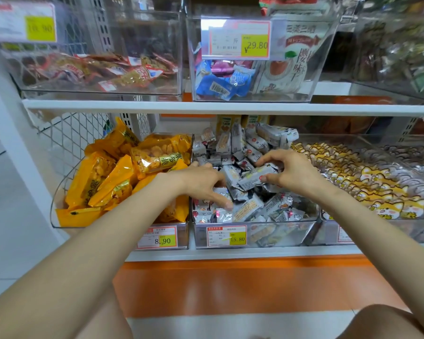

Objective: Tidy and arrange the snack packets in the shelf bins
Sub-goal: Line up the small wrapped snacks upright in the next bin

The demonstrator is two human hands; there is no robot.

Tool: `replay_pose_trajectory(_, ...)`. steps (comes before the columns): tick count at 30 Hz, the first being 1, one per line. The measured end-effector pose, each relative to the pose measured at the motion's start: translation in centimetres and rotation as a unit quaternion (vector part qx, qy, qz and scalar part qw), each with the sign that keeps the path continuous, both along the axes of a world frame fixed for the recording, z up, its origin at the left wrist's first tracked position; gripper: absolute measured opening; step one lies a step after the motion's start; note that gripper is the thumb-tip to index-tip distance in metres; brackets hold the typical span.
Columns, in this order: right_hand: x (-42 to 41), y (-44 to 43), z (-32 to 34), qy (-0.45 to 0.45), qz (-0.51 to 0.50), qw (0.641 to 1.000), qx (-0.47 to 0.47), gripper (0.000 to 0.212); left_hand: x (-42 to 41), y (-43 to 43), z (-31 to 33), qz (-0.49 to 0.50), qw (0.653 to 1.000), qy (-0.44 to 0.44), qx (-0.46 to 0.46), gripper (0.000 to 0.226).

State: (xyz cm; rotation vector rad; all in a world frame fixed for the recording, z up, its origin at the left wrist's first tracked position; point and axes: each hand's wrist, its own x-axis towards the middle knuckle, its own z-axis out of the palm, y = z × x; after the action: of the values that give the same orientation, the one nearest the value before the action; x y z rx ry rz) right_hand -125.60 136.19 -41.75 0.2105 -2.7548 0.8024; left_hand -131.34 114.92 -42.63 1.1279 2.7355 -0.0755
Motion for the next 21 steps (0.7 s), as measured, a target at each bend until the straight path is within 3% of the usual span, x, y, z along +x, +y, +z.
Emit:
replay_pose_trajectory(4,0.8,-0.7,0.9,0.07,-0.028,0.997,-0.017,0.032,-0.1,0.0,-0.3,0.016,0.996,-0.018,0.084,0.061)
replay_pose_trajectory(7,0.8,-0.8,1.0,0.07,-0.016,0.994,-0.08,0.039,-0.5,-0.1,-0.8,0.035,0.99,0.001,0.138,0.053)
replay_pose_trajectory(14,0.4,-0.8,0.1,0.052,0.021,0.989,-0.135,0.053,-0.4,0.2,-0.5,0.061,0.986,0.012,0.157,0.065)
replay_pose_trajectory(21,-0.1,-1.5,-0.4,0.074,0.01,0.996,-0.05,0.041,-0.6,0.0,-0.6,0.029,0.987,0.029,0.155,0.042)
